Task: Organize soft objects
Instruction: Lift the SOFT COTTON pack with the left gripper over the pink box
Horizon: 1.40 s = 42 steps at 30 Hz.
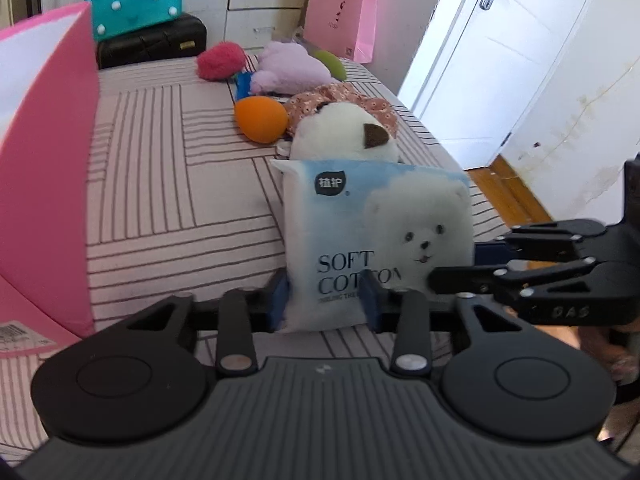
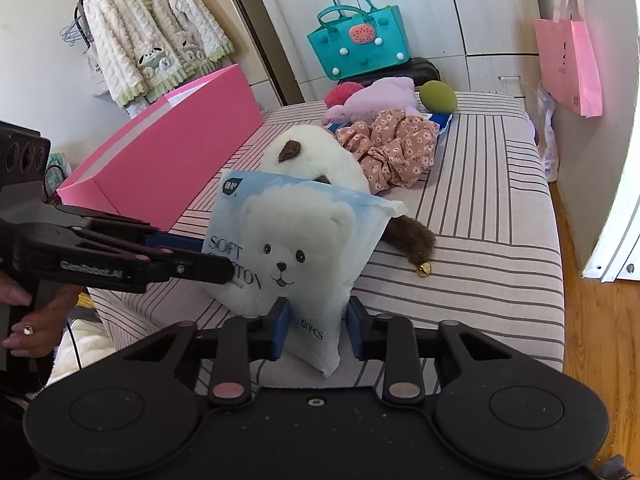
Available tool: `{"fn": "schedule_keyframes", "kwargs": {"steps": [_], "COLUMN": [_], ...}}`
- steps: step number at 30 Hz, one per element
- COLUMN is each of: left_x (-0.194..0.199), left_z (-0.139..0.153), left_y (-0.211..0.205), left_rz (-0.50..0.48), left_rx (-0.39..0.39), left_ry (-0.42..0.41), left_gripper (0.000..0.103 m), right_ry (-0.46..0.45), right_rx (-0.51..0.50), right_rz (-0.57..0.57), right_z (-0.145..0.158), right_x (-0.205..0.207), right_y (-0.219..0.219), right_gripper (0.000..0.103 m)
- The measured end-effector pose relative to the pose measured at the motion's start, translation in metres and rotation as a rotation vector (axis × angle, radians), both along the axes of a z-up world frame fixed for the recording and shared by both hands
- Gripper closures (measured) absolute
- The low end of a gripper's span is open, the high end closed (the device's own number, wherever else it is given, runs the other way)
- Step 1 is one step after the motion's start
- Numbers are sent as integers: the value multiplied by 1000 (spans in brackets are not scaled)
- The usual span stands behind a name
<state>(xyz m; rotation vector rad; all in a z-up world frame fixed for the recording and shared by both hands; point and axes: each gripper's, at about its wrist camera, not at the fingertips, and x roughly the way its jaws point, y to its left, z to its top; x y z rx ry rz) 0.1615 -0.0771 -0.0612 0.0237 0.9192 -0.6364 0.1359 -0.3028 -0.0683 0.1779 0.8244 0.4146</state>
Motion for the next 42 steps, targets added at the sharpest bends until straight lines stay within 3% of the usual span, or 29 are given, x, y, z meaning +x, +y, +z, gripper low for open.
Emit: {"fn": "schedule_keyframes", "kwargs": {"steps": [11, 17, 26, 34, 42], "left_x": [-10, -26, -40, -52, -54], "left_z": [9, 21, 41, 67, 83], "left_y": [5, 10, 31, 58, 87], "left_rz": [-13, -51, -59, -51, -6], "left_rx": [-4, 30, 61, 63, 58], "left_ry": [49, 55, 94, 98, 77], "left_gripper": [78, 78, 78, 78, 78], "right_ry": [10, 51, 86, 56, 13], "right_rx": [-101, -113, -138, -135, -189], "right_rz": [28, 27, 109, 212, 299], "right_z": [18, 32, 55, 81, 101], "right_x": [-6, -13, -17, -15, -10], "right_y": [13, 28, 54, 83, 117], "right_gripper": [72, 70, 67, 55, 54]}}
